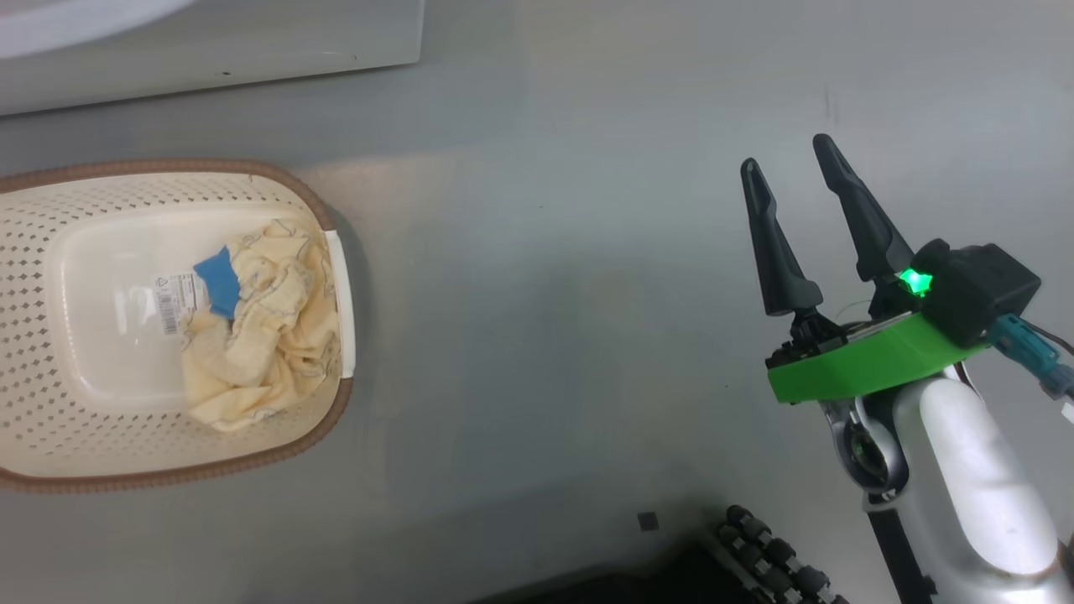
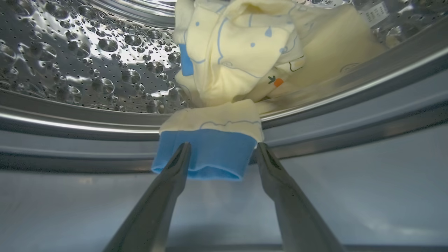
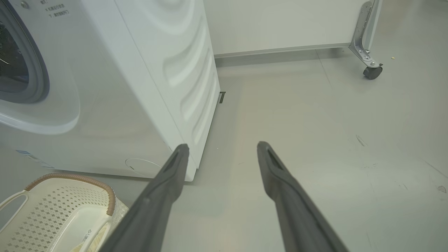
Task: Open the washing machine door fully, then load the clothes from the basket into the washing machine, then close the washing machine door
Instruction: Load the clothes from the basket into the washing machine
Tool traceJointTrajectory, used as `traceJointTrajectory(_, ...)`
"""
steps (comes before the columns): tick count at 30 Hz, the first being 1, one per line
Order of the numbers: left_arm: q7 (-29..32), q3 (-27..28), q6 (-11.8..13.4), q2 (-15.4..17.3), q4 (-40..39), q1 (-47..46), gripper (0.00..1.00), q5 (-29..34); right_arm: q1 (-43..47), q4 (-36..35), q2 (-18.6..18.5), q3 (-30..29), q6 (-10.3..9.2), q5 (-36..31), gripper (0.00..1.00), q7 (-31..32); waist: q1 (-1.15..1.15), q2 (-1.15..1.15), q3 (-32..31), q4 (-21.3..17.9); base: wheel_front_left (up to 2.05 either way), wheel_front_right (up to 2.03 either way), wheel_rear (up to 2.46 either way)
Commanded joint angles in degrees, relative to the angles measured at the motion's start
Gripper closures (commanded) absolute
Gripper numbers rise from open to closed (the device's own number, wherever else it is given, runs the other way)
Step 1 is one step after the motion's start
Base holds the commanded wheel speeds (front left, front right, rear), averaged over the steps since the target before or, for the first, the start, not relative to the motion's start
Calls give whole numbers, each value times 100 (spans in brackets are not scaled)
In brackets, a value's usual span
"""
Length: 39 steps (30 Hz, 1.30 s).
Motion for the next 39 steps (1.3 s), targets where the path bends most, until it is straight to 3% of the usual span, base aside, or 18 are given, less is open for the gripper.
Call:
traceJointTrajectory(1,-47,93,-21,408,-18,-247,0,44,23,-190,19,93,-15,64,0,-38,0,0,37,-24,0,0,0)
traceJointTrajectory(18,-278,-368,-16,328,896,-919,0,402,-12,-215,42,124,-15,45,0,-38,0,0,180,-128,0,0,0)
traceJointTrajectory(20,-281,-389,-19,291,988,-984,100,382,-12,-216,44,128,-15,44,0,-38,0,0,188,-133,0,0,0)
traceJointTrajectory(39,-1037,-369,125,123,1436,-1885,100,262,-31,-251,53,305,-15,4,0,-38,0,0,421,-270,0,0,0)
